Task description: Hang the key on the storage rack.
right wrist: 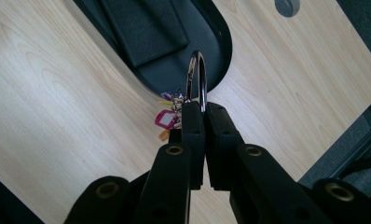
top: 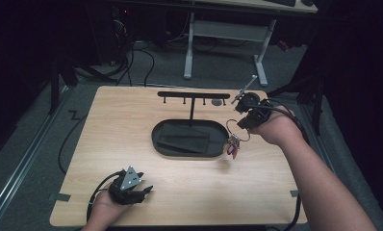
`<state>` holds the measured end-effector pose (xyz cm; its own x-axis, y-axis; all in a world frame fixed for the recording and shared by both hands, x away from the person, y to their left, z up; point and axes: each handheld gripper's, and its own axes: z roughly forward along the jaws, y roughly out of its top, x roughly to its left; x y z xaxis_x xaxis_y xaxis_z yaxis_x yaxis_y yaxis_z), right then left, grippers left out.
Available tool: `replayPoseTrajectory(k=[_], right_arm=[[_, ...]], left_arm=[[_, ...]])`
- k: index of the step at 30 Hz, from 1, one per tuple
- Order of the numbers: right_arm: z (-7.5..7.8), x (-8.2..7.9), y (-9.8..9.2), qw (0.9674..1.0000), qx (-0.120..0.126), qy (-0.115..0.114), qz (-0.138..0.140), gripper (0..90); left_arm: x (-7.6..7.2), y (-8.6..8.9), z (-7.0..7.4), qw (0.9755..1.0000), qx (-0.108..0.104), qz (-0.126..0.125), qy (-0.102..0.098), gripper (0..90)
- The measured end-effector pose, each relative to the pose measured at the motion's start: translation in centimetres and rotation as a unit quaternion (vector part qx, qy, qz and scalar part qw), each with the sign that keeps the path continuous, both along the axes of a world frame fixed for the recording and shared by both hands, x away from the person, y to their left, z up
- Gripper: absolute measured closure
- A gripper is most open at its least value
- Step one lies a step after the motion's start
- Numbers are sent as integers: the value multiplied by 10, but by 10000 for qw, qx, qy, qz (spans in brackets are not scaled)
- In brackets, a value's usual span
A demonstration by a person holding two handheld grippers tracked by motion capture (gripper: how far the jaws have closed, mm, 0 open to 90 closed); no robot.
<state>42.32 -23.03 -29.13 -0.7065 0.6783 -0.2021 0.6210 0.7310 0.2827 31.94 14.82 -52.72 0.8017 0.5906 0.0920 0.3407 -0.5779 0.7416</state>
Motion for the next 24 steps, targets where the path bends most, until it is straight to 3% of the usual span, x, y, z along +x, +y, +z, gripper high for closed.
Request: replayPoseTrajectory(k=[10,24], right_arm=[[5,13,11,9999,-37,-52,85,875],[-3,36,18,9999,-50,-67,64,875]], left_arm=[[-5,6,-1,10000,38,69,1,404],[-10,11,-2,9999,96,93,4,400]])
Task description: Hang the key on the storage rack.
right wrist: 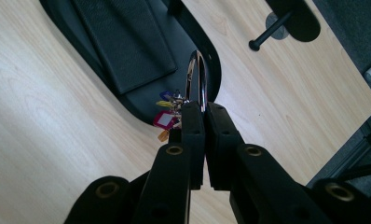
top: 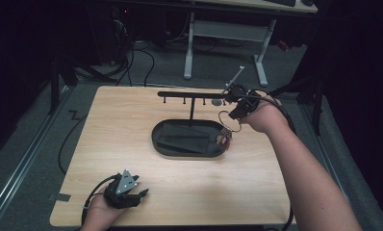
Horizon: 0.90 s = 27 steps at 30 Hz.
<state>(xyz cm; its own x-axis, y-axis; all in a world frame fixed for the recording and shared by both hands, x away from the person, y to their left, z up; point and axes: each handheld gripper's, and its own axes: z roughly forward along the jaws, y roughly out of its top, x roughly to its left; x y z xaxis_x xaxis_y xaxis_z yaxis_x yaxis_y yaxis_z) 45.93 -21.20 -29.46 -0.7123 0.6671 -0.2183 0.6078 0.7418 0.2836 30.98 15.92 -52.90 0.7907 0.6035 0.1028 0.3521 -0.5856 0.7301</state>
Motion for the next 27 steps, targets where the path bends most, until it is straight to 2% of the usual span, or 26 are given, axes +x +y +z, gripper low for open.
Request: replayPoseTrajectory(k=[19,27], right_arm=[[-9,36,-7,9992,148,-151,-348,874],[-17,46,-8,9991,92,-134,-394,872]], left_arm=[[3,-3,0,10000,-2,-66,8,400],[3,-3,-1,10000,-7,-67,27,400]])
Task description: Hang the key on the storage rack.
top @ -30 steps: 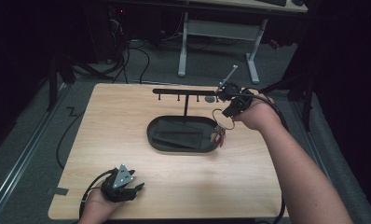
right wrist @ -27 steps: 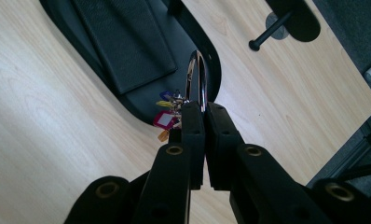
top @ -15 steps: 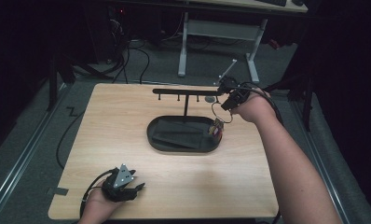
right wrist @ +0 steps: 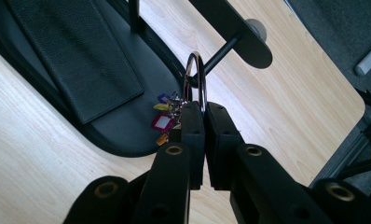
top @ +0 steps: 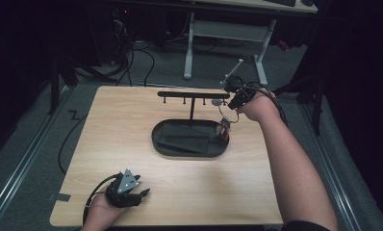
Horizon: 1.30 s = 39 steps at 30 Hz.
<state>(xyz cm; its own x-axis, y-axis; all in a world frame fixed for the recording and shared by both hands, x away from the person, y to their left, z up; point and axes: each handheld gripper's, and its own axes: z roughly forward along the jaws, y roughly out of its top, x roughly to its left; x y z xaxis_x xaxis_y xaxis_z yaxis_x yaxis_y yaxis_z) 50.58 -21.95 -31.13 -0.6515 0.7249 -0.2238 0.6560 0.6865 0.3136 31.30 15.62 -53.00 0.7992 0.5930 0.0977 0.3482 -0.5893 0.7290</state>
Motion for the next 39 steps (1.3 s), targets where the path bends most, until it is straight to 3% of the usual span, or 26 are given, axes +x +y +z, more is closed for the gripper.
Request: replayPoseTrajectory(k=[5,11,19,26,34,39], right_arm=[[-1,4,1,10000,31,-30,-6,871],[-6,8,1,9999,-97,-72,-57,850],[-4,7,0,9990,-166,-353,-230,722],[-6,-4,-5,9988,-118,-404,-231,627],[-20,-20,-21,9975,216,-477,-471,395],[-27,-28,-26,9964,402,-525,-532,377]], left_arm=[[0,1,0,10000,5,22,17,400],[0,2,0,10000,-4,35,25,400],[0,3,1,10000,10,46,15,399],[0,1,1,10000,31,43,-18,386],[1,-2,0,10000,54,62,-54,366],[2,-3,0,9999,56,81,-52,359]])
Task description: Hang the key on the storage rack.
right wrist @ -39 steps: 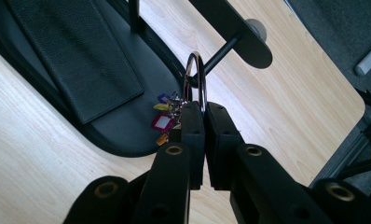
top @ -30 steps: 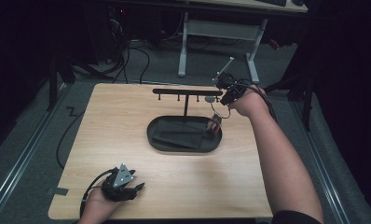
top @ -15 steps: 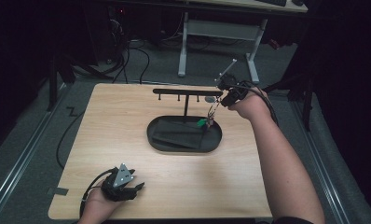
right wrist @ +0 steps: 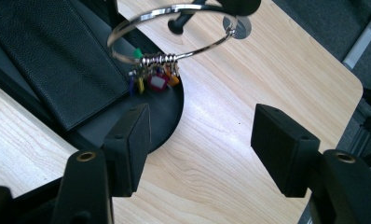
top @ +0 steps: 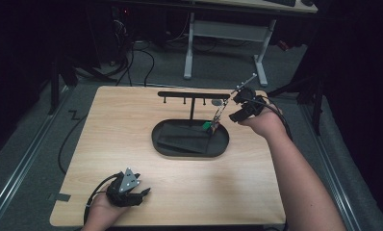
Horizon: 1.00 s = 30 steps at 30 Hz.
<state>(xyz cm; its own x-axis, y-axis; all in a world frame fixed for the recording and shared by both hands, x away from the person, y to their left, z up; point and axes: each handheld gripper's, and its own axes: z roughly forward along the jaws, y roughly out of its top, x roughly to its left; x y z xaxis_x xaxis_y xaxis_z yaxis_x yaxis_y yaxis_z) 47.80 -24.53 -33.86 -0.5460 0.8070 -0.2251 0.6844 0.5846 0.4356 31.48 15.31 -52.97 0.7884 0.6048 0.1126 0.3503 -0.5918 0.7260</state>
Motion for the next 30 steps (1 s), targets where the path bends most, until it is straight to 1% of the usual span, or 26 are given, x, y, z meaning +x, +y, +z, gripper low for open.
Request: replayPoseTrajectory(k=[1,2,3,4,5,6,8,9,12,13,14,15,17,19,21,22,25,26,27,28,29,30], right_arm=[[-1,-2,-1,10000,54,-1,-49,374],[-1,-2,-1,10000,54,-1,-49,374],[-5,-4,-4,9999,108,-47,-1,363],[-6,-6,-5,9998,165,-42,-49,361],[-6,-6,-5,9998,165,-42,-49,361],[-8,-7,-6,9997,218,-49,-60,361],[-15,-10,-10,9997,257,-51,-15,360],[-22,-12,-14,9995,312,-40,-62,357],[-33,-16,-21,9990,438,-32,-94,348],[-35,-17,-23,9989,466,-28,-92,344],[-39,-19,-25,9984,545,5,-140,340],[-39,-19,-25,9984,545,5,-140,340],[-44,-23,-29,9978,654,-16,-141,333],[-51,-30,-34,9969,767,-57,-152,329],[-54,-34,-38,9962,846,-115,-165,333],[-54,-34,-38,9962,846,-115,-165,333],[-59,-43,-45,9948,975,-204,-205,336],[-60,-45,-46,9944,1014,-202,-214,335],[-63,-51,-48,9944,1018,-186,-197,334],[-63,-51,-48,9944,1018,-186,-197,334],[-66,-60,-49,9932,1130,-245,-115,357],[-68,-63,-48,9940,1068,-226,-111,348]], left_arm=[[0,-1,0,10000,4,-4,-14,357],[0,-1,0,10000,4,-4,-14,356],[0,-1,0,10000,6,-9,-14,355],[0,-1,0,10000,6,-9,-14,354],[0,-1,0,10000,3,-10,-11,354],[0,-1,0,10000,-2,-13,-5,353],[1,-1,0,10000,4,-33,20,354],[1,-1,0,10000,-3,-38,34,355],[1,0,0,10000,-17,-33,26,357],[1,-1,0,10000,-26,-26,16,357],[1,-1,0,10000,-26,-26,16,357],[1,-1,-1,10000,-27,-25,18,357],[1,-1,-1,10000,-50,-24,14,358],[1,0,-1,10000,-65,-23,18,358],[1,0,-1,10000,-68,-18,23,358],[1,0,-1,10000,-68,-18,23,358],[0,-1,-1,10000,-49,-32,20,358],[0,-1,-1,10000,-50,-36,17,357],[0,-1,-1,10000,-43,-36,16,356],[0,-1,-1,10000,-49,-29,16,356],[0,-1,-1,10000,-48,-25,19,355],[0,-1,-1,10000,-48,-24,19,355]])
